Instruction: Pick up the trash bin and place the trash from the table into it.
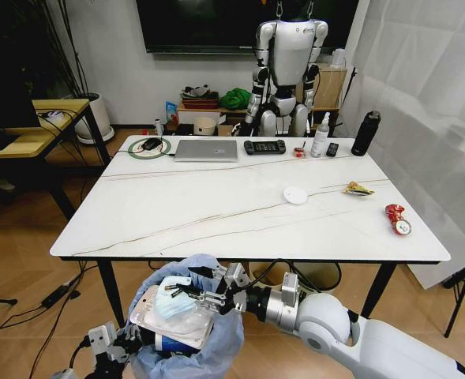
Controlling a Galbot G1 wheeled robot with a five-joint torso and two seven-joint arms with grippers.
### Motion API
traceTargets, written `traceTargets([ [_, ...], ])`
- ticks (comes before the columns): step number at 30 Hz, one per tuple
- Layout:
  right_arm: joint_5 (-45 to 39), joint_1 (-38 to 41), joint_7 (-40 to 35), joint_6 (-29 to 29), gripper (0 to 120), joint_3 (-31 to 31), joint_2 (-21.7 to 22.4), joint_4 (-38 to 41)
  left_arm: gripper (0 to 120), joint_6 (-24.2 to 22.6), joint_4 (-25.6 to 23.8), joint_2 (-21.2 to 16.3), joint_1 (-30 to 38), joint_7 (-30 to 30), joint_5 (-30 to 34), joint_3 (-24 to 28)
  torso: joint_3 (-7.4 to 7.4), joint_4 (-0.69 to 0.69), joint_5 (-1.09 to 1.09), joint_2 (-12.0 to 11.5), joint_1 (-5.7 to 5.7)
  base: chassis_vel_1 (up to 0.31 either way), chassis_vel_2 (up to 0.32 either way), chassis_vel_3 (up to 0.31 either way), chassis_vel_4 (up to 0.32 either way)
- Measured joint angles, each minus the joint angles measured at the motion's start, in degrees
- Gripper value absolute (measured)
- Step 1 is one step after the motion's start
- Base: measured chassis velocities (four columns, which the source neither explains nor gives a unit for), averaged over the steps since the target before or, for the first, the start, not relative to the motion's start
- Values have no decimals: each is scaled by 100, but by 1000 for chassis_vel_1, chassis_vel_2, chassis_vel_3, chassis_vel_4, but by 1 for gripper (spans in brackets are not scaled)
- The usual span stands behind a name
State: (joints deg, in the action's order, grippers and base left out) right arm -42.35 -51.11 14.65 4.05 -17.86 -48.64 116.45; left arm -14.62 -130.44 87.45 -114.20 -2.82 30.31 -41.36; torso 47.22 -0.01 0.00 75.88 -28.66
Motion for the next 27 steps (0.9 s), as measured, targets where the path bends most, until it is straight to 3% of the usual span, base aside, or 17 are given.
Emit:
traceTargets([
  [6, -87, -118, -88, 2, 85, 704, -129, -74, 0, -82, 75, -54, -90, 81, -61, -64, 0, 1, 0, 0, 0, 0, 0, 0, 0],
  [12, -130, -224, -298, 75, 99, 1249, -228, -127, 0, -99, 136, -76, -155, 108, -87, -113, 0, 0, -1, 0, 0, 0, 0, 0, 0],
  [23, 639, 204, -599, 568, 100, 2096, -392, -1412, 0, -59, 121, -64, -267, 122, -83, -198, 0, 1, 0, 0, 0, 0, 0, 0, 0],
  [27, 843, 730, -373, 594, 100, 2189, -393, -2576, 0, -9, -8, -37, -326, 97, -58, -223, 0, 0, 1, 0, -1, 0, 0, 0, 0],
])
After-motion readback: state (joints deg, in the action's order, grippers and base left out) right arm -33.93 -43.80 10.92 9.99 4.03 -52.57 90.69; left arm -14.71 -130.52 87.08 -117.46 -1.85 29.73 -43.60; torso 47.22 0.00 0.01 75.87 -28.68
